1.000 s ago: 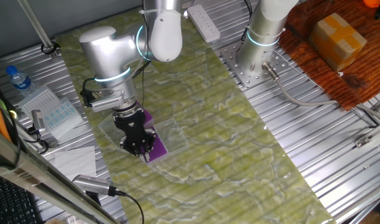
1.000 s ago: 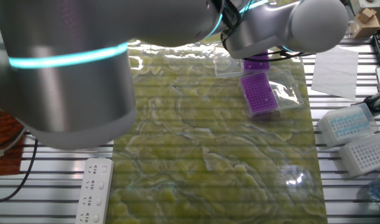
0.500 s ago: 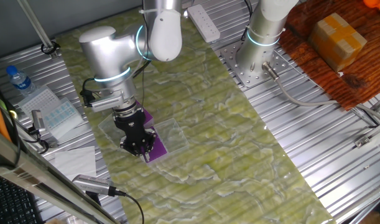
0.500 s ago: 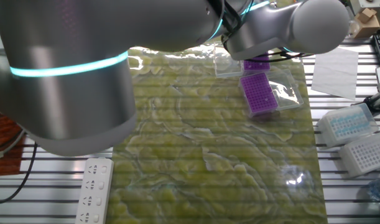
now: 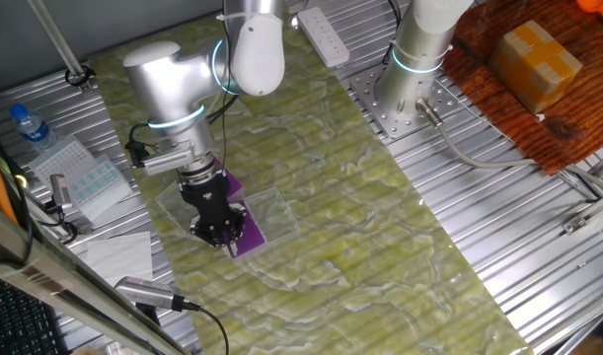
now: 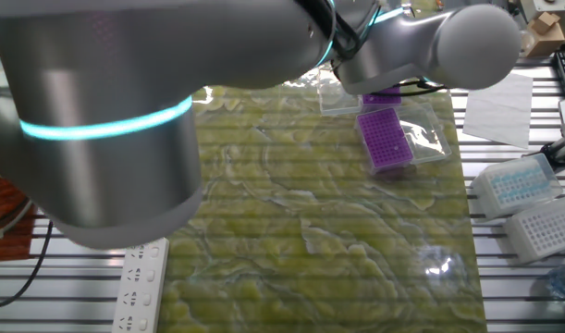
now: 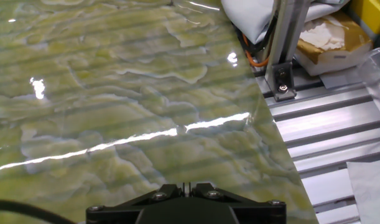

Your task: Transfer all small pipette tips from one holder to another

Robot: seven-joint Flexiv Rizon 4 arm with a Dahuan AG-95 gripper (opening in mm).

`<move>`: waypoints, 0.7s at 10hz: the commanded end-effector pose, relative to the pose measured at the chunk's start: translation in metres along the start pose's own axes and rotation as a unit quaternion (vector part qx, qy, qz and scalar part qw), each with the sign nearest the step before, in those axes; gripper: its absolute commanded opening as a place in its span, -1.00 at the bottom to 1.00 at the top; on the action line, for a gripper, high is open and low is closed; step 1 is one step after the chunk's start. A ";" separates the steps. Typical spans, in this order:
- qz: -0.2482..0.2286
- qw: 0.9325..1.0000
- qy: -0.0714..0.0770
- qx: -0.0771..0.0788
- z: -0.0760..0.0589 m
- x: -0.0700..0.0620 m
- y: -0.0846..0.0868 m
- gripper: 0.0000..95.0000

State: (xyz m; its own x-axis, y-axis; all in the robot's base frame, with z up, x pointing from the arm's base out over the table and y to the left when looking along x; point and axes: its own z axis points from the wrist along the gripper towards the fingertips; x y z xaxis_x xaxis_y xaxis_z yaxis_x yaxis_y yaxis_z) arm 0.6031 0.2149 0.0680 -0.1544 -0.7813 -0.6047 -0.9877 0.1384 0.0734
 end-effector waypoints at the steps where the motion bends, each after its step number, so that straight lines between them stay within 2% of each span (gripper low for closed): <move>1: 0.000 1.000 -0.001 0.001 0.000 0.000 -0.001 -1.00; 7: 0.009 1.000 -0.005 0.001 0.005 -0.002 0.001 -1.00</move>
State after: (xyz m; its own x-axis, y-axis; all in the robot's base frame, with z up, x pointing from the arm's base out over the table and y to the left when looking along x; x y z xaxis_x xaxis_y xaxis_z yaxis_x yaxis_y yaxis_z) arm 0.6027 0.2195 0.0656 -0.1713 -0.7714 -0.6129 -0.9847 0.1535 0.0821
